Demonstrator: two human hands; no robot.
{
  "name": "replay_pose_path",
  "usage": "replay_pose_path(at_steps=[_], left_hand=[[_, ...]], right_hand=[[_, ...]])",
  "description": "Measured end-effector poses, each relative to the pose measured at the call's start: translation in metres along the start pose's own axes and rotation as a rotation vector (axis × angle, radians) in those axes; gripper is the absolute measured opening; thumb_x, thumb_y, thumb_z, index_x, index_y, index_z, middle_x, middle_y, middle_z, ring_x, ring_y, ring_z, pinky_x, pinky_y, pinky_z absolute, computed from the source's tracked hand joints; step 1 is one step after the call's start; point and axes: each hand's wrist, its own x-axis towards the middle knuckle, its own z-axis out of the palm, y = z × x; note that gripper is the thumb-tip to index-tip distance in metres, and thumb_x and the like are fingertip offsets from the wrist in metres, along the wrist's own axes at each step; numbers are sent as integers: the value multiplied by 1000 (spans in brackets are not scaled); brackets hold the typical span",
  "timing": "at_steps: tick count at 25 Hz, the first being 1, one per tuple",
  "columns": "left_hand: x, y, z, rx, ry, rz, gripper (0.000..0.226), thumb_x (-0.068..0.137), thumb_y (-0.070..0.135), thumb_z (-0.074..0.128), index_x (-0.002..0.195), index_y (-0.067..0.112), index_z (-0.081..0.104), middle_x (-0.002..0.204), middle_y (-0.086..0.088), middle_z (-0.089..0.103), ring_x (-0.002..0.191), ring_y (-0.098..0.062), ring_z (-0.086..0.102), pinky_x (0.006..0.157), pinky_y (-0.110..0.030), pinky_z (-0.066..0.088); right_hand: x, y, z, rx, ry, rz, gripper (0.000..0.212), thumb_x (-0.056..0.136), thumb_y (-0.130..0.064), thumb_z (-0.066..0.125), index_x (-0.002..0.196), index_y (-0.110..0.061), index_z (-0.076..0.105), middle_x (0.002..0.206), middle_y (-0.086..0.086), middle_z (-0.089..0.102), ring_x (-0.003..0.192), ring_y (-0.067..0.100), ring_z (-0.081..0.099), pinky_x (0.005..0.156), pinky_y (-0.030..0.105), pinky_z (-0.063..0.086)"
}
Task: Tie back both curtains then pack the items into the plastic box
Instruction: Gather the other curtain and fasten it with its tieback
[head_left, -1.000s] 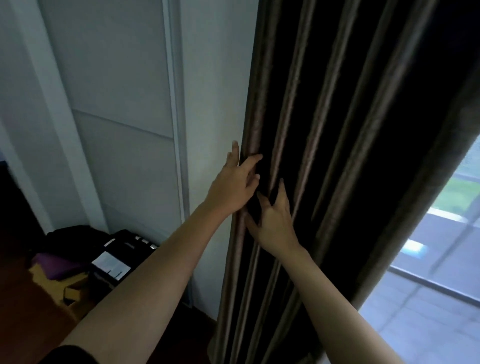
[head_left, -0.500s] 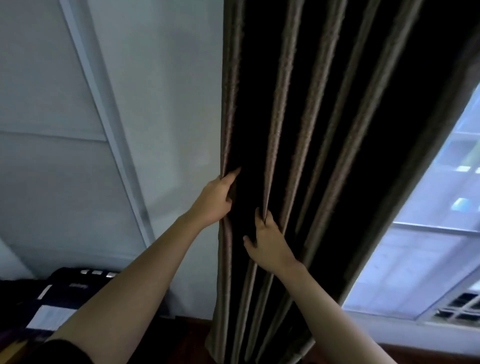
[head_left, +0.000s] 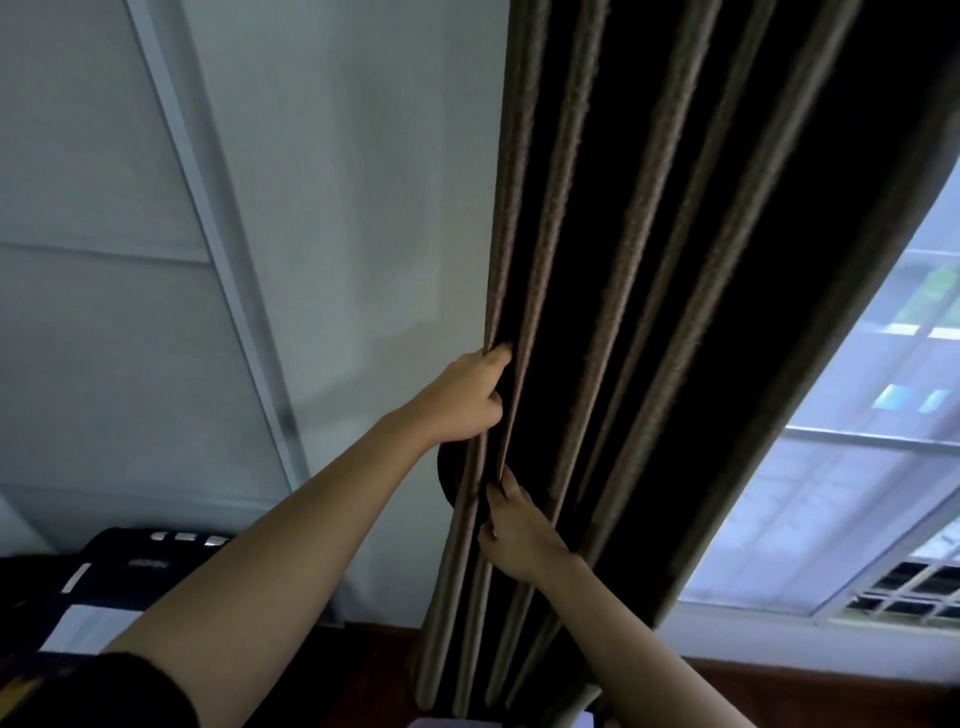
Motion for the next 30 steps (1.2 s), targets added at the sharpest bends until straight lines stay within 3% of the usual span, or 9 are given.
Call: replay_pose_path(at_steps=[3,6,9,11,12,16,21,25,30], left_hand=[[0,4,4,-16,22,-36,42,87,18,54,126,9,44,87,1,54,69,-16,57,56,-22,43],[2,9,14,107,157,-62,41,88,30,58,119,4,50,99,-10,61,84,-25,62,72,-33,52],[4,9,18,230,221,-101,25,88,13,51,108,-2,50,98,-20,59,86,-36,60,71,-36,48],[4,8,17,239,224,-94,21,88,7,50,107,-3,49,99,-22,58,86,-37,60,70,-36,45],[4,8,16,238,220,-80,21,88,6,49,106,-3,49,100,-23,58,87,-38,60,69,-34,44],[4,10,17,215,165,-43,18,89,6,48,105,-1,49,98,-20,56,87,-34,59,69,-29,39],[7,14,21,195,145,-24,8,91,6,45,88,12,40,80,-3,43,72,-23,53,63,-28,37],[12,22,26,190,127,-4,17,90,3,44,85,16,33,73,3,39,66,-17,47,62,-28,36],[17,31,31,147,95,-12,6,88,11,47,87,10,41,73,5,41,65,-17,51,62,-31,38]], right_hand=[[0,-2,-2,-77,-30,-4,65,93,-22,46,149,-12,15,159,7,-3,138,30,25,112,35,31],[-10,-4,-8,-107,-53,-29,60,91,-22,48,146,-10,27,158,10,8,142,33,18,115,36,25],[-23,-3,-27,-67,532,-91,38,80,-17,58,118,-14,61,152,17,26,141,33,22,115,43,26],[-25,-1,-57,34,921,-51,38,75,-14,63,114,-16,61,149,22,25,140,33,22,114,42,25],[-21,1,-74,56,947,-36,43,76,-14,64,119,-15,59,150,24,21,141,33,20,114,39,23],[8,16,-105,82,547,-29,59,84,-19,60,139,-9,42,149,19,28,135,32,35,114,30,28],[-10,37,-32,2,177,-90,64,87,-15,50,146,-8,27,155,11,18,137,28,33,113,25,27],[-11,41,-9,-48,96,-104,51,88,-21,44,137,-5,40,154,10,19,127,32,41,105,34,41],[-7,43,-7,-59,91,-93,57,84,-31,33,133,-5,47,151,12,28,123,34,44,104,36,40]])
